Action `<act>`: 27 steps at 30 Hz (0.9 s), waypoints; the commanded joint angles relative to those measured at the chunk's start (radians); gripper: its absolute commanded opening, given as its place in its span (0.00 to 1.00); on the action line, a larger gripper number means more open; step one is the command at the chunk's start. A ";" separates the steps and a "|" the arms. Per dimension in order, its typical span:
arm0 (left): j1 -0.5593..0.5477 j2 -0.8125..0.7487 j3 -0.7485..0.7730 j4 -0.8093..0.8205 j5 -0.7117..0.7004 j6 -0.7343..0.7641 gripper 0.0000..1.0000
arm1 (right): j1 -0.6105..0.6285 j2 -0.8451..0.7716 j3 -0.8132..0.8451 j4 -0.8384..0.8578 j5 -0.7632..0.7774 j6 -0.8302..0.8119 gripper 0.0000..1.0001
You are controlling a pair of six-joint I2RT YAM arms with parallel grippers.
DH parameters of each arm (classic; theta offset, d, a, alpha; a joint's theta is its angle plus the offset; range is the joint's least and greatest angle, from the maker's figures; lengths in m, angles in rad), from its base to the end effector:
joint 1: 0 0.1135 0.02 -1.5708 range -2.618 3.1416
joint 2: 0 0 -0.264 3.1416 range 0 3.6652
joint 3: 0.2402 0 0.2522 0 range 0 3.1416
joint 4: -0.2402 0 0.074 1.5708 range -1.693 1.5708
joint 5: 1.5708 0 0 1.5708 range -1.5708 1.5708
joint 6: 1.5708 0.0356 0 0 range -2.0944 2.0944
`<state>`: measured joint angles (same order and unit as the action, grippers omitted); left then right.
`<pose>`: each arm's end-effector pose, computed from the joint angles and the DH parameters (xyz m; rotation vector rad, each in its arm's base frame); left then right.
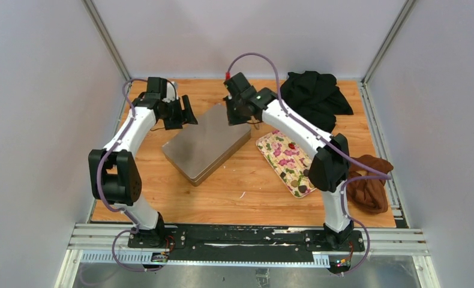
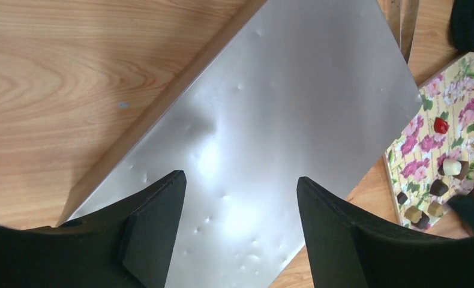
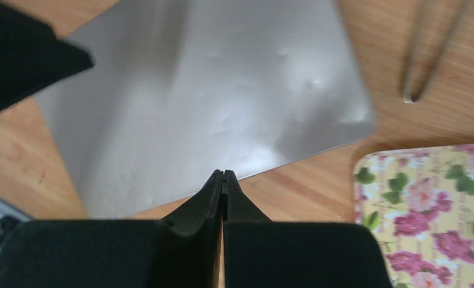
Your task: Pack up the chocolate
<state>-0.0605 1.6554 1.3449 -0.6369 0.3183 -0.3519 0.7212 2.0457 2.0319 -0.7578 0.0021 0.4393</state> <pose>0.3555 -0.0327 0.2713 -0.2386 2.5306 -0.5663 0.3493 0.3070 0.3285 -0.3381 2.3905 0.5568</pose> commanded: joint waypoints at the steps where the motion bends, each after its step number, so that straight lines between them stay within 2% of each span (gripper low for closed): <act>1: 0.031 -0.082 -0.017 -0.059 -0.087 0.016 0.73 | 0.126 -0.043 -0.126 0.093 -0.048 -0.047 0.00; 6: 0.073 -0.132 -0.080 -0.041 -0.076 0.001 0.72 | 0.234 -0.028 -0.159 0.141 -0.056 -0.092 0.00; 12: 0.150 -0.199 -0.076 -0.060 -0.081 -0.040 0.73 | 0.331 0.039 -0.081 0.094 -0.027 -0.123 0.00; 18: 0.193 -0.273 -0.039 -0.096 -0.104 -0.053 0.73 | 0.377 0.080 0.006 0.064 -0.003 -0.116 0.00; 27: 0.203 -0.330 -0.120 -0.119 -0.118 -0.049 0.73 | 0.408 0.204 -0.028 0.056 -0.070 -0.031 0.00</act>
<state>0.1310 1.3582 1.2697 -0.7265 0.2150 -0.3981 1.1137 2.1677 2.0106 -0.6533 -0.0372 0.3599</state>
